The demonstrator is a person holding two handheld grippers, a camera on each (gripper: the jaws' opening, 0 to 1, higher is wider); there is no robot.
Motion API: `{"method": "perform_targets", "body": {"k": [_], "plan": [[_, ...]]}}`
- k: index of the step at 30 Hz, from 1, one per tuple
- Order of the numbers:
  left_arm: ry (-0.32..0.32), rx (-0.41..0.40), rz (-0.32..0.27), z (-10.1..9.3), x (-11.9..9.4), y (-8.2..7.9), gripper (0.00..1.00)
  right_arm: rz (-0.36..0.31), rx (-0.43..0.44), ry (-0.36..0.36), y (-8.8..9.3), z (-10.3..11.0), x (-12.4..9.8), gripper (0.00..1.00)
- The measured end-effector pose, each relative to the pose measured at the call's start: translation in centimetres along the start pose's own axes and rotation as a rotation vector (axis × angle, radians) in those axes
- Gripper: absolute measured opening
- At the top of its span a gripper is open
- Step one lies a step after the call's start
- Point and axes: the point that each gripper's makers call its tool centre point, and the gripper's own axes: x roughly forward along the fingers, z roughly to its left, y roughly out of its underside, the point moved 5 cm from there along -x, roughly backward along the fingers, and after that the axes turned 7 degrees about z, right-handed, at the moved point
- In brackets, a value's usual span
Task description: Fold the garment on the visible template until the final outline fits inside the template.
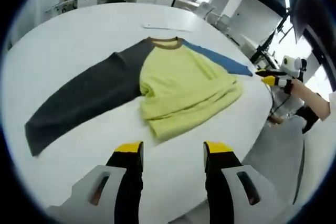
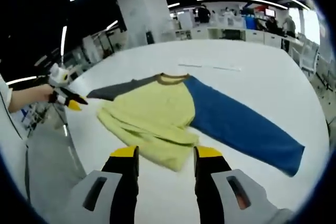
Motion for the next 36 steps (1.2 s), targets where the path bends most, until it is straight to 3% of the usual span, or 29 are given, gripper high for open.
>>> {"method": "perform_targets", "body": {"k": [9,14,24,36], "plan": [[0.037,0.026,-0.052,-2.7,-2.5,0.4,0.53,-0.003,0.003,-0.015,0.8,1.4,-2.1,0.53],[0.025,0.043,-0.072,-3.4,-3.7,0.8,0.57,-0.019,0.004,-0.015,1.2,2.2,-3.4,0.55],[0.032,0.035,-0.058,-4.1,-4.2,3.3,0.65,-0.029,0.004,0.003,2.1,2.7,-5.6,0.59],[0.029,0.059,-0.041,-4.9,-5.1,4.2,0.75,-0.027,0.001,-0.012,3.1,3.9,-7.7,0.64]]}}
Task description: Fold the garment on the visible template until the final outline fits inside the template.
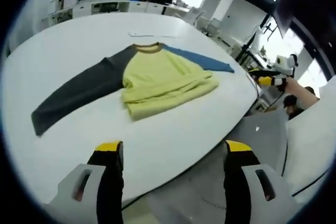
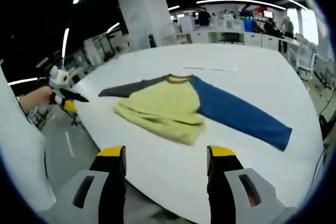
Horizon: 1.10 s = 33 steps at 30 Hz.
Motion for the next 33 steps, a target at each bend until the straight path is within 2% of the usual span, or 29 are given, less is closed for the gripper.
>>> {"method": "perform_targets", "body": {"k": [6,12,22,33], "plan": [[-0.015,0.049,0.046,-0.7,-0.5,0.6,0.79,-0.001,0.0,-0.012,0.4,0.5,-1.0,0.66],[-0.008,0.034,0.015,-1.2,-1.9,0.5,0.82,-0.011,-0.012,-0.017,0.4,1.1,-2.0,0.72],[-0.037,0.023,0.004,-1.9,-4.0,1.3,0.88,0.035,-0.054,-0.007,1.5,1.8,-3.1,0.88],[-0.022,0.017,0.008,-2.4,-4.2,2.1,0.94,0.083,-0.057,-0.028,2.3,2.4,-4.2,0.99]]}}
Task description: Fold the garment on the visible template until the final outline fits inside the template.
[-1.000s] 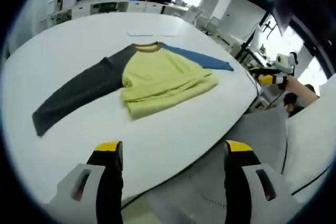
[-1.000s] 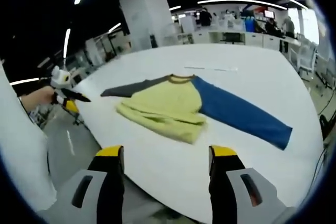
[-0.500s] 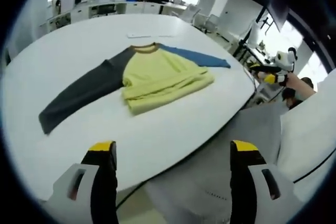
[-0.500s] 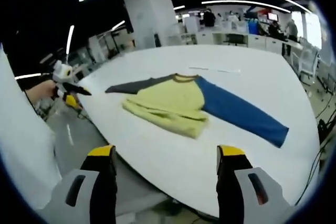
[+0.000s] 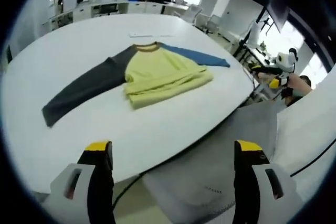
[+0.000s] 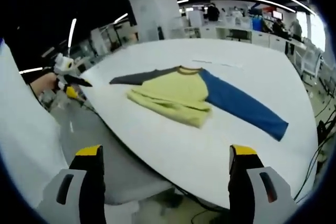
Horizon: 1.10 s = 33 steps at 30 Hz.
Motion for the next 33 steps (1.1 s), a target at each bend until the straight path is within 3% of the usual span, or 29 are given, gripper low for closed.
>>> {"method": "perform_targets", "body": {"k": [7,33], "plan": [[-0.003,-0.007,0.011,0.1,0.0,0.4,0.95,-0.008,0.009,0.022,0.1,-0.7,-0.6,0.99],[-0.005,0.002,0.022,0.9,0.8,-0.7,0.99,0.019,-0.003,0.031,-0.4,-1.3,0.4,0.94]]}}
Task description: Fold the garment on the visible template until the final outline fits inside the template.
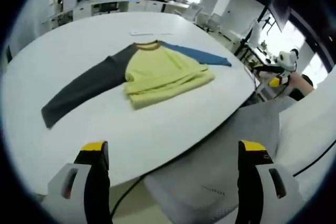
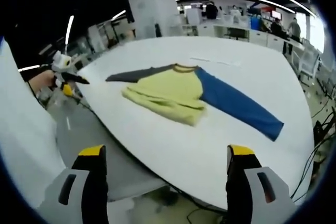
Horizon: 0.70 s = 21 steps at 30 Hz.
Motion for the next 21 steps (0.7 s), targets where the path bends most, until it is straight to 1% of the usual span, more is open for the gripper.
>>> {"method": "perform_targets", "body": {"k": [6,10,15,21], "plan": [[0.0,0.009,0.014,0.3,0.4,-0.1,0.99,0.019,-0.013,-0.005,-0.1,-0.2,0.9,0.92],[-0.003,0.004,0.01,0.5,0.6,-0.3,0.99,0.024,-0.012,-0.012,-0.4,-0.5,1.4,0.89],[-0.013,-0.002,0.006,0.9,1.0,-0.5,0.95,0.032,-0.028,-0.005,-0.6,-1.0,2.1,0.86],[-0.052,-0.021,0.003,1.7,1.9,-0.9,0.93,0.028,-0.041,0.035,-1.1,-2.2,2.9,0.8]]}}
